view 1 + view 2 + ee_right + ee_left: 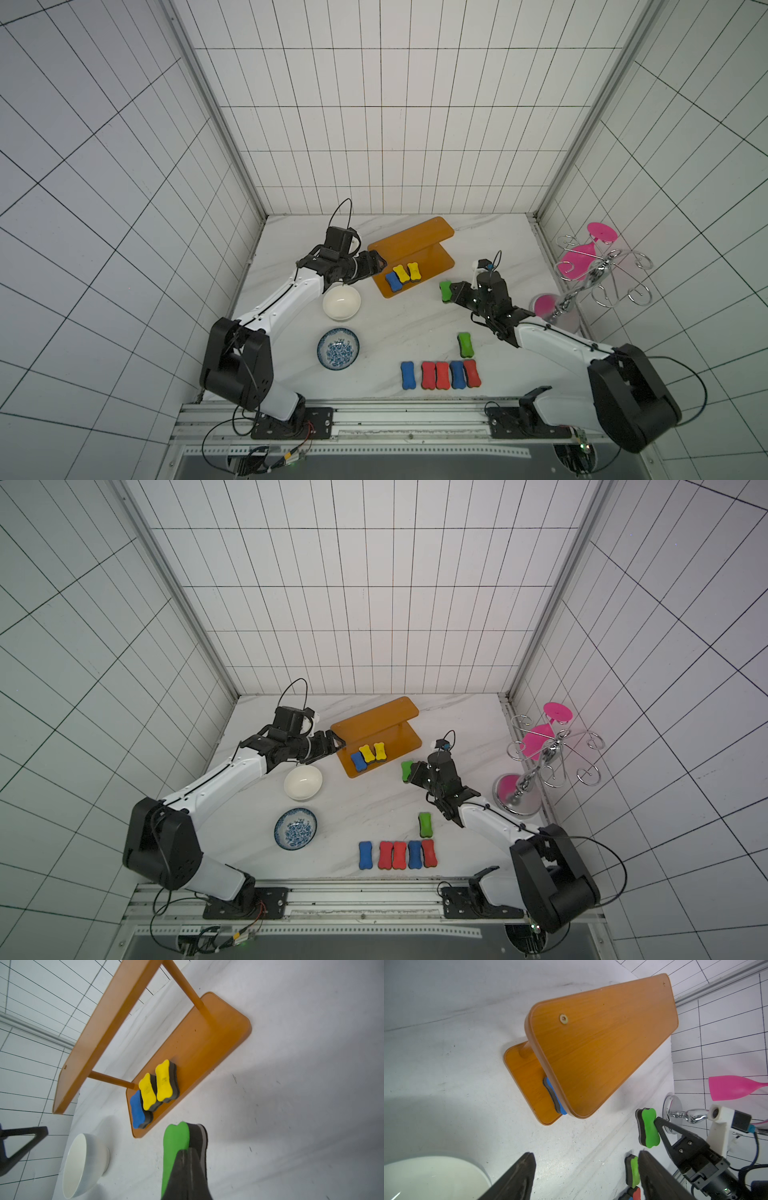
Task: Remove the whiteboard erasers from the shelf
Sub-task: Pick up the whiteboard eraser from the shelf, then place the whiteboard eraser at the center of the board.
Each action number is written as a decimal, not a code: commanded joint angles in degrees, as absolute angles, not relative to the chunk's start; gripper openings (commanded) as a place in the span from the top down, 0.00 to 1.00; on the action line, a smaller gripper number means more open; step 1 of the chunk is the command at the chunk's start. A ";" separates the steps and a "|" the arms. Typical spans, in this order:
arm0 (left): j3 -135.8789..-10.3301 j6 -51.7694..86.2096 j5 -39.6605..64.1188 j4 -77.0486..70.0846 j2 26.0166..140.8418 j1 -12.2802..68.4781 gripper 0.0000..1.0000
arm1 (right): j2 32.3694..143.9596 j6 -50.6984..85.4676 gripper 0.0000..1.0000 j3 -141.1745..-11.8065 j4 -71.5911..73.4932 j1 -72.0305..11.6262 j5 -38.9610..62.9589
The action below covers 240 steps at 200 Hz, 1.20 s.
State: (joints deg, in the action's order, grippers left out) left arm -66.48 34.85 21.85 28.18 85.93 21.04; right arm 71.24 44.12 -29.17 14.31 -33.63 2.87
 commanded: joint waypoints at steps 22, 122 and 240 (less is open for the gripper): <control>-64.74 33.06 21.62 28.69 83.41 21.45 0.19 | 61.57 50.93 1.00 -21.12 5.06 -43.07 -5.00; -63.90 32.50 22.29 28.56 83.49 21.49 0.19 | 52.00 57.60 1.00 -13.94 -3.79 -52.81 -11.42; -63.81 33.24 22.27 27.68 83.30 21.53 0.18 | 50.32 55.18 0.96 -13.13 -8.04 -53.18 -12.75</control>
State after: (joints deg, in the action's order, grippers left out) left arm -64.38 33.43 22.09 28.51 84.16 21.32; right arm 50.33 56.16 -13.80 -6.31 -52.64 -11.38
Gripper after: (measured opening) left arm 0.816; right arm 0.045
